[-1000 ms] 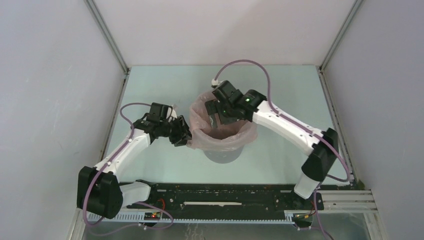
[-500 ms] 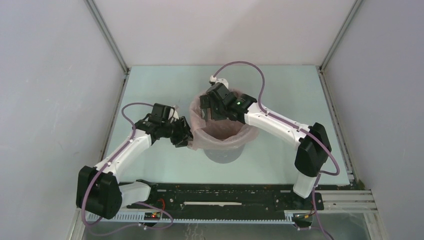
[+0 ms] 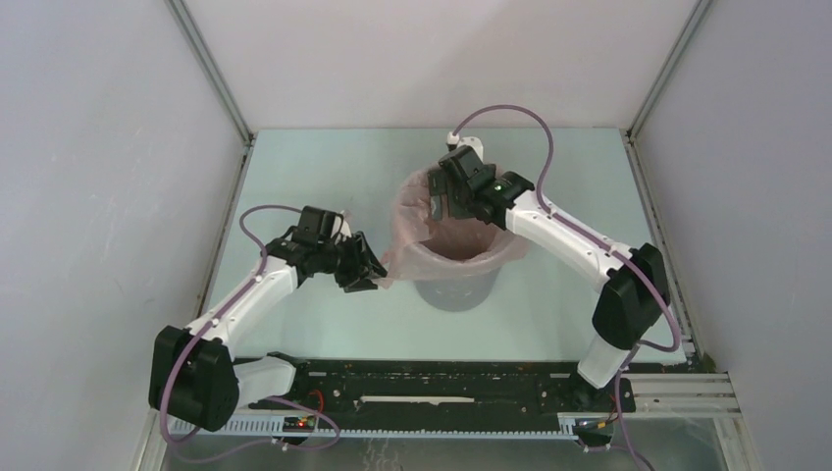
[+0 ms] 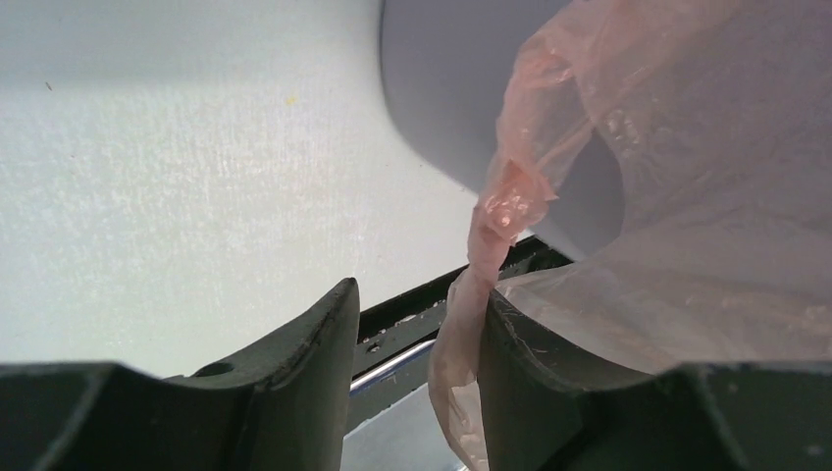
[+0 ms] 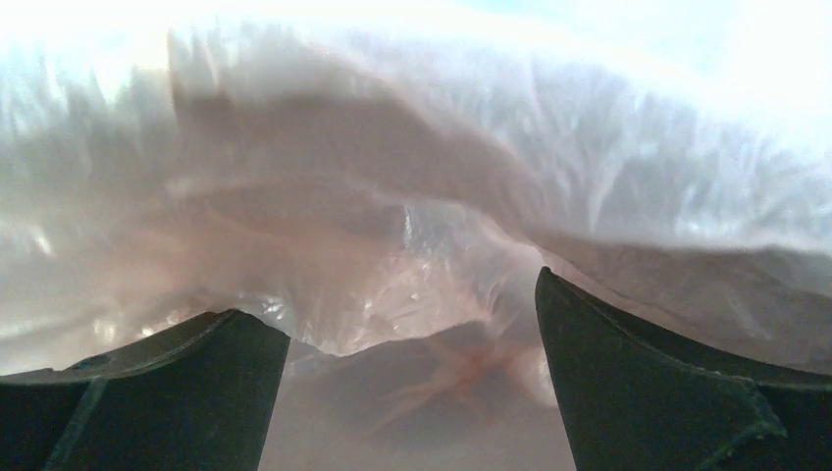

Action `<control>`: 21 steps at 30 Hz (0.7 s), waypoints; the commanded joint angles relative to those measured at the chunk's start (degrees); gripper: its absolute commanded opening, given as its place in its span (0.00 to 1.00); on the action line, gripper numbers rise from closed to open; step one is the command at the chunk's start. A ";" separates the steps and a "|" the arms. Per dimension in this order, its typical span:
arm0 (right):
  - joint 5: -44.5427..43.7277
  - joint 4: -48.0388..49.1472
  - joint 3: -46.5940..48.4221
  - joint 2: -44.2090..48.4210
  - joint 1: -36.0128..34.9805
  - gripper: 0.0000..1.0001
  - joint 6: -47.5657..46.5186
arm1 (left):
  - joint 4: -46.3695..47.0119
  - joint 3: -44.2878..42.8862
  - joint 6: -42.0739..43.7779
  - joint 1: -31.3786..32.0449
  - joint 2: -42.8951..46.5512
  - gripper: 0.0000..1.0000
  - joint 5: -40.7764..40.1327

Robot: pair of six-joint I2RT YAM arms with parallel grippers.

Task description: Put the trash bags into the trash bin

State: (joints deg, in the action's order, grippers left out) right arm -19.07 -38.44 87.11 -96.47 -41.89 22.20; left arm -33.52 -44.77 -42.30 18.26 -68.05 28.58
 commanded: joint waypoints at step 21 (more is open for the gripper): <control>11.89 8.24 -5.19 -4.28 0.01 1.00 7.22 | 11.35 -1.43 -4.69 2.39 -9.33 0.03 -0.11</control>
State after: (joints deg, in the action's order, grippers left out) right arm -10.92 -34.39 79.64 -98.65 -42.65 27.29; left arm -27.31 -44.62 -45.30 19.31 -75.79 28.58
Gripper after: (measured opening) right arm 0.994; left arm 0.089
